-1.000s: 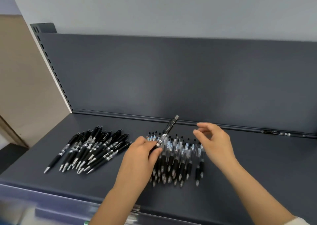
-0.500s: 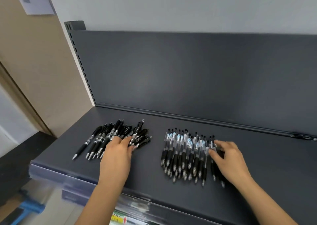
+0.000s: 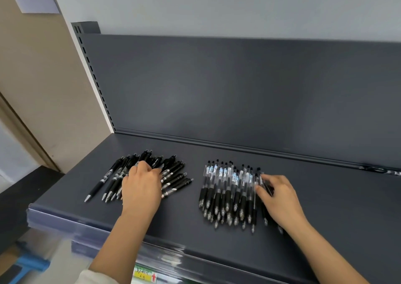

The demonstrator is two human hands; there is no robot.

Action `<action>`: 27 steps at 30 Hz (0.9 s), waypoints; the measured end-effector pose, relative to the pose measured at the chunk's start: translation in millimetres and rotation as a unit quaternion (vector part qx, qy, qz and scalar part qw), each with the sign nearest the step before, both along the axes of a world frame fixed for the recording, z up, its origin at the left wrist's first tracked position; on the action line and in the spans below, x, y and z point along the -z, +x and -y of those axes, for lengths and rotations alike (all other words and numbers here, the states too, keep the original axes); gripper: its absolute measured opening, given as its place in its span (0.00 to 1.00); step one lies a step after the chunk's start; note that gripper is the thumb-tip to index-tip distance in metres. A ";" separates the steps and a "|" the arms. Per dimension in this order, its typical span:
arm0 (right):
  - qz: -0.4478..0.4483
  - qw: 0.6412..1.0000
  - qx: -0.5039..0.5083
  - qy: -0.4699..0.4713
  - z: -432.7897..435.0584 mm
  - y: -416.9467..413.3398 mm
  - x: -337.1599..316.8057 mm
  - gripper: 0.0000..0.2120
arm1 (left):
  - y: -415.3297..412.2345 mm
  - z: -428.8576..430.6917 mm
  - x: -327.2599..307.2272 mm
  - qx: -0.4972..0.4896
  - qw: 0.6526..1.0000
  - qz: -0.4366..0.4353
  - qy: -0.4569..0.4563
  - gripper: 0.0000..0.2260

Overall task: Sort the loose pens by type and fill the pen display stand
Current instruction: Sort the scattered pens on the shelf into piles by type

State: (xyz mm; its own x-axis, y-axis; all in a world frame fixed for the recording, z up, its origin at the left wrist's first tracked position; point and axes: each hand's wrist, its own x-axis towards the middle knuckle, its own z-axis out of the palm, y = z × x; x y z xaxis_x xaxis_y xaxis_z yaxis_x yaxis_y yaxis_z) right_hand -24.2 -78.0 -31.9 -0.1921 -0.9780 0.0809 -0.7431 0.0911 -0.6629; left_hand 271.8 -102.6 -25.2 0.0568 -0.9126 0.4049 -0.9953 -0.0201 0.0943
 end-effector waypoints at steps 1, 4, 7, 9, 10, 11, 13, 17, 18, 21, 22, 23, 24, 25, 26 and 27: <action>0.000 1.000 0.000 -0.001 0.0 -0.1 0.3 0.21 | -1.0 -0.2 0.3 0.002 1.000 -0.001 -0.001 0.06; 0.001 1.000 -0.002 -0.004 0.4 -0.5 0.7 0.21 | -6.7 -1.0 -0.3 0.009 1.000 -0.013 -0.008 0.06; 0.002 1.000 -0.006 -0.001 0.5 -2.6 0.7 0.21 | -21.1 -1.6 -2.9 0.035 0.999 -0.020 -0.020 0.06; 0.002 1.000 -0.012 0.000 -0.2 -5.6 0.8 0.21 | -35.1 -2.0 -4.0 0.066 0.997 -0.029 -0.021 0.06; 0.003 1.000 -0.014 -0.003 -0.7 -7.9 0.8 0.21 | -42.3 -2.1 -4.2 0.084 0.996 -0.034 -0.021 0.07; 0.005 1.000 -0.015 -0.006 -1.5 -10.9 0.8 0.21 | -49.4 -2.2 -4.9 0.101 0.994 -0.038 -0.019 0.07; 0.006 1.000 -0.013 -0.010 -3.6 -19.2 0.0 0.21 | -63.4 -1.9 -7.2 0.128 0.991 -0.046 -0.016 0.08; 0.003 1.000 0.009 -0.015 -7.7 -49.1 -3.3 0.21 | -97.4 2.0 -17.4 0.184 0.980 -0.071 -0.010 0.07; 0.003 1.000 0.018 -0.015 -9.1 -58.9 -4.3 0.21 | -108.1 3.7 -20.1 0.202 0.976 -0.075 -0.009 0.07; -0.008 0.999 0.046 -0.012 -14.9 -92.8 -6.0 0.21 | -146.8 9.6 -26.1 0.263 0.961 -0.088 -0.002 0.08; -0.014 0.998 0.055 -0.010 -17.4 -105.5 -6.4 0.21 | -161.5 11.2 -27.1 0.288 0.953 -0.095 0.005 0.08; -0.019 0.998 0.065 -0.006 -19.9 -118.9 -7.1 0.21 | -176.8 12.4 -28.3 0.314 0.944 -0.100 0.014 0.09; -0.024 0.997 0.078 -0.002 -22.6 -133.2 -8.1 0.21 | -192.8 13.0 -29.7 0.337 0.936 -0.101 0.024 0.10; -0.028 0.995 0.093 0.001 -25.2 -148.2 -9.1 0.21 | -208.8 13.3 -31.3 0.356 0.929 -0.099 0.035 0.11; -0.034 0.993 0.109 0.002 -27.3 -163.9 -9.7 0.21 | -224.4 13.7 -32.6 0.372 0.922 -0.097 0.044 0.12; -0.041 0.991 0.125 0.003 -29.4 -180.1 -10.0 0.21 | -239.5 14.3 -34.0 0.388 0.915 -0.094 0.052 0.13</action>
